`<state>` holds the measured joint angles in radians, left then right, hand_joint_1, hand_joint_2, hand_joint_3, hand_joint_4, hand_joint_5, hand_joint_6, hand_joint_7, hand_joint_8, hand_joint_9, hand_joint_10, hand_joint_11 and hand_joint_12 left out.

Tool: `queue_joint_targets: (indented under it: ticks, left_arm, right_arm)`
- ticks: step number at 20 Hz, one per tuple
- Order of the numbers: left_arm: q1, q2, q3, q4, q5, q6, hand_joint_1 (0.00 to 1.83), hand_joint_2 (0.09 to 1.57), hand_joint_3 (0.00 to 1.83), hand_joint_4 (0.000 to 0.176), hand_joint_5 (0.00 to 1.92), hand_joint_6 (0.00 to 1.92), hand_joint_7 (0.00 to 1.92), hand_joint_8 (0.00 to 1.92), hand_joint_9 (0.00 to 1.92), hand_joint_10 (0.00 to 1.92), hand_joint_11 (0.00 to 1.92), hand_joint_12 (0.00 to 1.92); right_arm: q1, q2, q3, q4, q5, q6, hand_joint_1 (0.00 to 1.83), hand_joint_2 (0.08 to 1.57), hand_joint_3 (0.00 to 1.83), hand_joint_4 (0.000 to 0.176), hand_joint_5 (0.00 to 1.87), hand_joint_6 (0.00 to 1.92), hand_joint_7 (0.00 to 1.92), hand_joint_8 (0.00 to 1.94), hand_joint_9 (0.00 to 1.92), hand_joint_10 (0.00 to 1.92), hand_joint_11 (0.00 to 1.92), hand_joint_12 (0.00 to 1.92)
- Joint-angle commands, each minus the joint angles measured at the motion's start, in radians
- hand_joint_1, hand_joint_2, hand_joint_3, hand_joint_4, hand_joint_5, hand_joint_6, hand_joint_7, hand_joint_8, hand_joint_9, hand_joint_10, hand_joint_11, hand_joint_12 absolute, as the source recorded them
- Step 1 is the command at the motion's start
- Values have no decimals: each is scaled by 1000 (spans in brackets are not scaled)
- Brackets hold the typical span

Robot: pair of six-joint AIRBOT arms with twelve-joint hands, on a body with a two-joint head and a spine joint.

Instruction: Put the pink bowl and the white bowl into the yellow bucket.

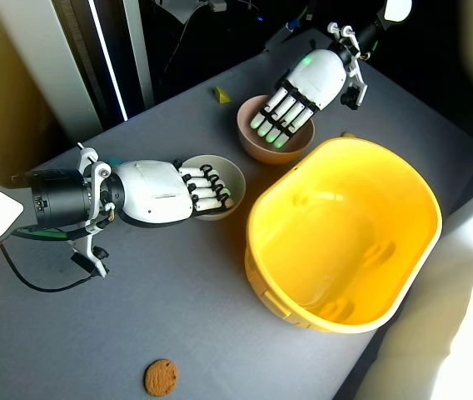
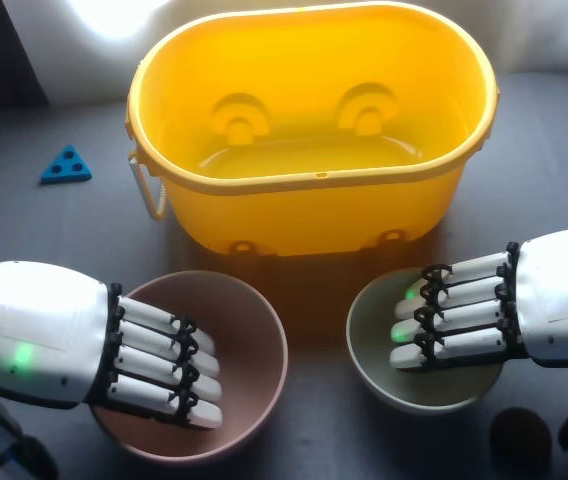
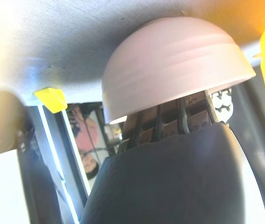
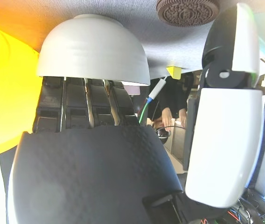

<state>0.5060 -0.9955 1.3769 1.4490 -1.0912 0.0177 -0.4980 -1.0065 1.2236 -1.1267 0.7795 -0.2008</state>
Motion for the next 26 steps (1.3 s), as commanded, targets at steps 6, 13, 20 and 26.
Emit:
queue_joint_targets:
  ticks: [6,13,20,26]
  left_arm:
    - [4,7,-4,-59,-65,-2,1347,1138,14,0,822,972,930,718,824,963,696,480]
    - [4,9,-6,-59,-65,-2,1400,1103,1,0,904,1113,965,915,1005,991,816,1142]
    - [-1,15,-6,-67,-73,-5,1377,1100,0,0,924,1067,988,922,992,1025,851,922]
    - [-24,27,-3,-83,-105,-22,1364,1140,0,0,862,1218,912,1042,887,1134,756,914]
  right_arm:
    - [-4,7,1,50,74,-3,1157,1033,8,0,546,22,560,19,513,50,56,1134]
    - [-5,7,1,50,76,-5,1383,1072,1,0,932,1009,1088,732,1067,911,886,898]
    - [-3,11,1,50,105,-5,1399,1041,0,0,971,923,1164,638,1166,788,1007,771]
    - [33,39,1,15,206,-12,1395,1056,0,0,917,968,1130,740,1151,800,999,797]
